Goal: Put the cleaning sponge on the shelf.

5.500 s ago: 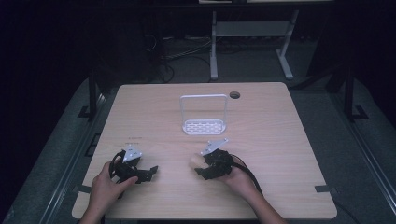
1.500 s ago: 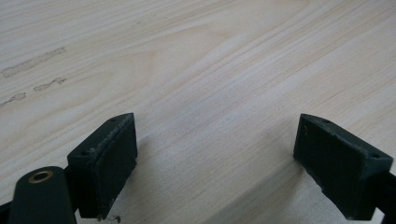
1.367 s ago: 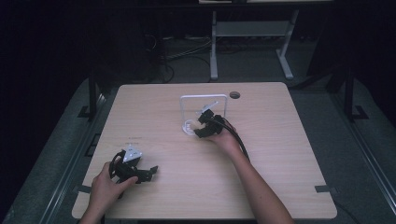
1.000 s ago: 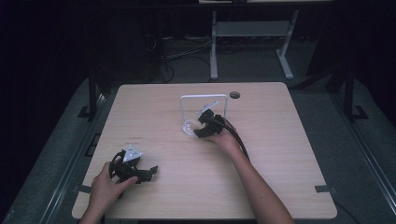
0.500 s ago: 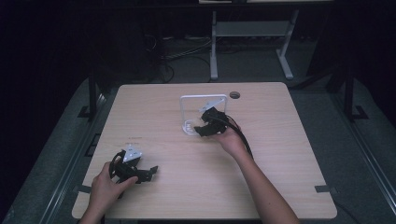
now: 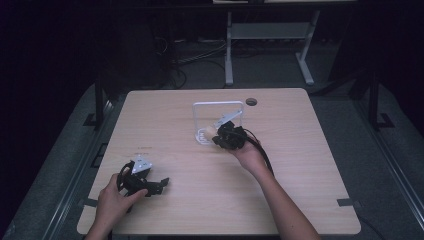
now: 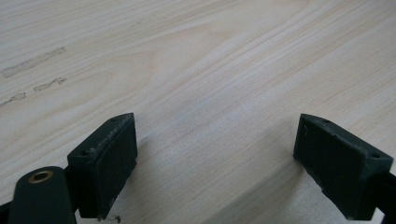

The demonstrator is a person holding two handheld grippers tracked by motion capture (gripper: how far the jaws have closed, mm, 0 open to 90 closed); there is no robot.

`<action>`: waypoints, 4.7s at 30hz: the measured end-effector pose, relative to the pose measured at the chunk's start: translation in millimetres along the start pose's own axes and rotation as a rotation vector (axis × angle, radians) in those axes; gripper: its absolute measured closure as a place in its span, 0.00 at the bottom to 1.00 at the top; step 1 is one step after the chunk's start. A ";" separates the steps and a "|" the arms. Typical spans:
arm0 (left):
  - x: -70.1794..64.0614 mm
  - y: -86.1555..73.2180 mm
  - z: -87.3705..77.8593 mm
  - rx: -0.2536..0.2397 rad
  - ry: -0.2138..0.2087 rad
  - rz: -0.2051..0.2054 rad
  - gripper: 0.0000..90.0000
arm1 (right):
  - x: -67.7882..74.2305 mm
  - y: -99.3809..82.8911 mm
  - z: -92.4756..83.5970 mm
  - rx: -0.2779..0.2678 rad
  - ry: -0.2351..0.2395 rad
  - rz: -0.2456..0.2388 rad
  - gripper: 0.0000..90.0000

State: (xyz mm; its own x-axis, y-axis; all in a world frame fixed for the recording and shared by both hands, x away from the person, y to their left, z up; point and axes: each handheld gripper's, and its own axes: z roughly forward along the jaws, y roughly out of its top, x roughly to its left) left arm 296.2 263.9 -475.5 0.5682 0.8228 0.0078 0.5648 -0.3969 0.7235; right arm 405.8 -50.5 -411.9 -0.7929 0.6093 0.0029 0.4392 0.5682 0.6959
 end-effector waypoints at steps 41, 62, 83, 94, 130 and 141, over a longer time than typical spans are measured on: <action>0.1 0.0 0.0 0.000 -0.001 0.000 0.14 | -25.0 -27.8 21.8 0.108 -0.052 0.059 1.00; 0.0 0.0 0.0 0.000 0.000 0.000 0.14 | -36.6 -33.0 14.6 0.094 -0.081 0.092 0.99; 0.0 -0.1 0.2 -0.002 0.000 0.000 0.14 | -26.8 -51.5 -12.6 0.059 -0.085 0.087 0.74; 0.2 -0.1 0.1 0.000 0.001 0.002 0.14 | -23.0 -60.2 -29.2 0.035 -0.094 0.113 0.40; 0.3 -0.1 0.1 0.000 0.000 0.003 0.14 | -8.1 -136.3 -82.1 -0.065 -0.169 0.205 0.13; 0.2 -0.1 0.1 0.000 0.000 0.002 0.14 | 3.4 -164.8 -98.6 -0.072 -0.197 0.233 0.12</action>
State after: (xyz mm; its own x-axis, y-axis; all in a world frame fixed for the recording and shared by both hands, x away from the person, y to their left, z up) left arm 296.3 264.1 -475.6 0.5696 0.8219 0.0097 0.5632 -0.3988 0.7237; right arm 289.1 -196.6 -455.8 -0.5740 0.8181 0.0340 0.5628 0.3641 0.7421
